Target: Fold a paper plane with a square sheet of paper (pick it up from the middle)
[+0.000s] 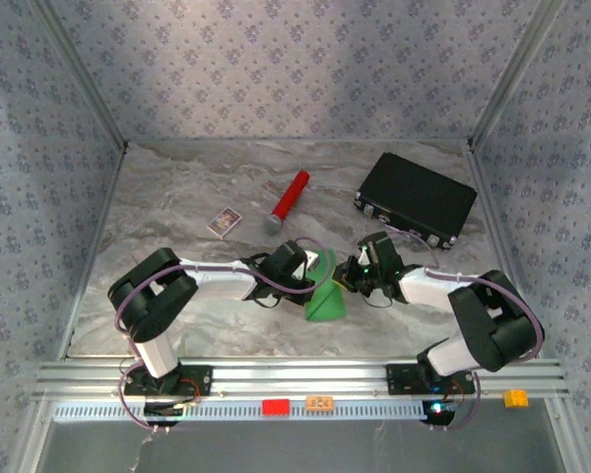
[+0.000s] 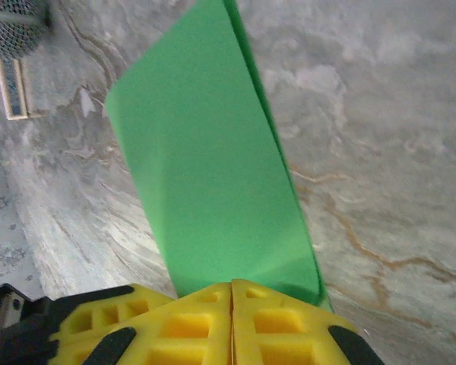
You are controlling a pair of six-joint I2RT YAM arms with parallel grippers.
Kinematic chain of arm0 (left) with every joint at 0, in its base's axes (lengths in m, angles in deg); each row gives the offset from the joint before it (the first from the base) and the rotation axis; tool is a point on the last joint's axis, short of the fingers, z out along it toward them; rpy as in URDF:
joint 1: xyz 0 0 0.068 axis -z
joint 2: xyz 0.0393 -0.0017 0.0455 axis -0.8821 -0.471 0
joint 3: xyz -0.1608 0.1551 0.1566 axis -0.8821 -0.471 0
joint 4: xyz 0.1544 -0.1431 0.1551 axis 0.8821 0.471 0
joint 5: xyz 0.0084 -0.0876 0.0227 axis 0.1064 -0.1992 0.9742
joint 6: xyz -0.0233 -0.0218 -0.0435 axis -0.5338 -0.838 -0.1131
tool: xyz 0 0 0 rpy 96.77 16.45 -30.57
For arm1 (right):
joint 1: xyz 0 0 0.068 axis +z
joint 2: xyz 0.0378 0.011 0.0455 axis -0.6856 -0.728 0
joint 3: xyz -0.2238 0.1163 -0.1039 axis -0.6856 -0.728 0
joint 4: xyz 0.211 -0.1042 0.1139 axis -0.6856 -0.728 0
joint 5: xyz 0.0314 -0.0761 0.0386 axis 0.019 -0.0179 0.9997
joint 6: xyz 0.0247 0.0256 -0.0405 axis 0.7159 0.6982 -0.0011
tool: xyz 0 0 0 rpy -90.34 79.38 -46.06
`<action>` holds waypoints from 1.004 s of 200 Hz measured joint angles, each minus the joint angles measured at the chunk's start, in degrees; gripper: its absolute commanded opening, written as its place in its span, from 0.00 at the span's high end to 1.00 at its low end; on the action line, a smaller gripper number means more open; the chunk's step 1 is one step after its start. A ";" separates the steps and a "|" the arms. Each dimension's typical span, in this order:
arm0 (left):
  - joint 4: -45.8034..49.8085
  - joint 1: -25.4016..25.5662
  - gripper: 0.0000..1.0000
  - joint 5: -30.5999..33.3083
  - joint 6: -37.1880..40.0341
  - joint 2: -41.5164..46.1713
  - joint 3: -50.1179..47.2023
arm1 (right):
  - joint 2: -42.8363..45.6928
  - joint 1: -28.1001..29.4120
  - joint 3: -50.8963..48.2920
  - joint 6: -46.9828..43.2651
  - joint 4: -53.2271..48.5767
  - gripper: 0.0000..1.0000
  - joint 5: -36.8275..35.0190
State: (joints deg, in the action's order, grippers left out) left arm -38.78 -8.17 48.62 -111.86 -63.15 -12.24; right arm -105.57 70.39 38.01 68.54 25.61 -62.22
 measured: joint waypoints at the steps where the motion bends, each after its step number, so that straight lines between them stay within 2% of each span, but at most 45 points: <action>1: 0.00 0.00 1.00 0.00 0.00 0.00 0.00 | -0.07 0.00 0.02 -0.02 0.02 0.90 0.04; 44: 0.00 0.00 1.00 0.00 0.00 0.00 0.00 | -4.28 -0.52 -1.09 -0.11 2.49 0.91 0.96; 88: -0.28 0.00 1.00 0.00 0.00 0.00 0.00 | -4.39 -1.92 -2.56 0.11 5.40 0.90 2.51; 140: 0.00 0.00 1.00 0.00 0.00 0.00 0.00 | 0.39 -2.69 -3.23 0.13 4.15 0.89 0.98; 166: 0.00 0.00 1.00 0.00 0.00 0.00 0.00 | 2.86 -0.70 -3.21 0.13 4.20 0.89 0.96; 201: 0.00 -0.02 1.00 0.00 0.00 0.00 0.00 | 1.36 3.85 -2.58 0.72 4.20 0.89 1.01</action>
State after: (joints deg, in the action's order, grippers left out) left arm -38.78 -8.19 48.62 -111.86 -63.15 -12.24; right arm -104.22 74.24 35.43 69.26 29.81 -61.21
